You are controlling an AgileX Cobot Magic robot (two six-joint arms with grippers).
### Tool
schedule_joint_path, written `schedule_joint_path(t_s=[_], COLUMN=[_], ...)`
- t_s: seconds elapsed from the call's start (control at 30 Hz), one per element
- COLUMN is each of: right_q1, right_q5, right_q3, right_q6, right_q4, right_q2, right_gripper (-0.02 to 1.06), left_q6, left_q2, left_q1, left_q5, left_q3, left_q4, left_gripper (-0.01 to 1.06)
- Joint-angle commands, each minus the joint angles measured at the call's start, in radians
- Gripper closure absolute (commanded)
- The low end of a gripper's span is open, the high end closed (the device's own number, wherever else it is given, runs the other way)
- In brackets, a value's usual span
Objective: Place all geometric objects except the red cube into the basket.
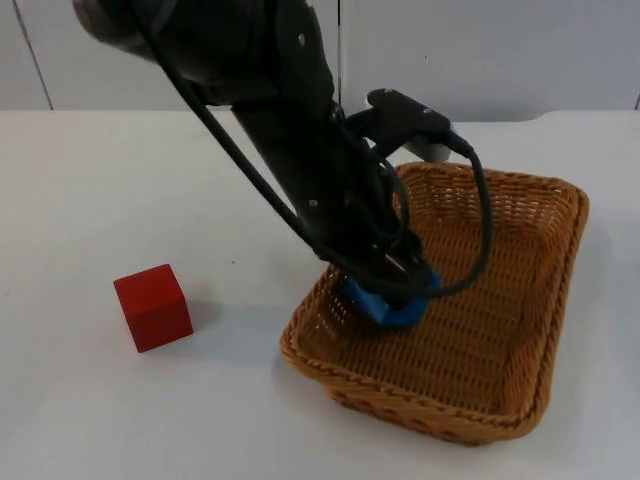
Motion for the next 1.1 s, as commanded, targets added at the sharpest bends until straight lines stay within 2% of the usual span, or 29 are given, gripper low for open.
schedule_joint_path(t_s=[0.0,0.07,0.1,0.17,0.2,0.47,0.83,1.07], right_q1=[-0.004,-0.004,-0.004,-0.004,-0.004,-0.004,-0.004,-0.004], right_q5=[0.003,0.003,0.003,0.003,0.0,-0.003,0.001,0.001], right_q3=[-0.001,-0.001,-0.001,-0.001,-0.001,-0.001,-0.001,-0.001], right_q6=[-0.001,-0.001,-0.001,-0.001,-0.001,-0.001,-0.001,-0.001], right_q4=[-0.008,-0.008,-0.008,-0.008,-0.008,-0.008,-0.008,-0.01], right_q2=[-0.003,-0.003,-0.003,-0.003,-0.003,-0.003,-0.003,-0.003], right_gripper=[-0.01,-0.01,-0.01,-0.01,-0.01,-0.01,-0.01,-0.01], left_q6=[-0.008,-0.008,-0.008,-0.008,-0.008,-0.017,-0.021,-0.126], left_q2=[-0.013,-0.017,-0.017,-0.025,-0.034,-0.183,-0.403,-0.417], left_q1=[-0.003,-0.003,-0.003,-0.003,-0.003,-0.003,0.006,0.006], left_q5=[0.001,0.004,0.004,0.014,0.014,0.026,0.136,0.156], left_q3=[0.004,0.002,0.002,0.002,0.002,0.002,0.004,0.004], left_q4=[0.003,-0.008,-0.008,-0.026,-0.041,-0.083,-0.094,0.023], left_gripper=[0.72,0.44,0.44,0.13,0.01,0.0,0.0,0.0])
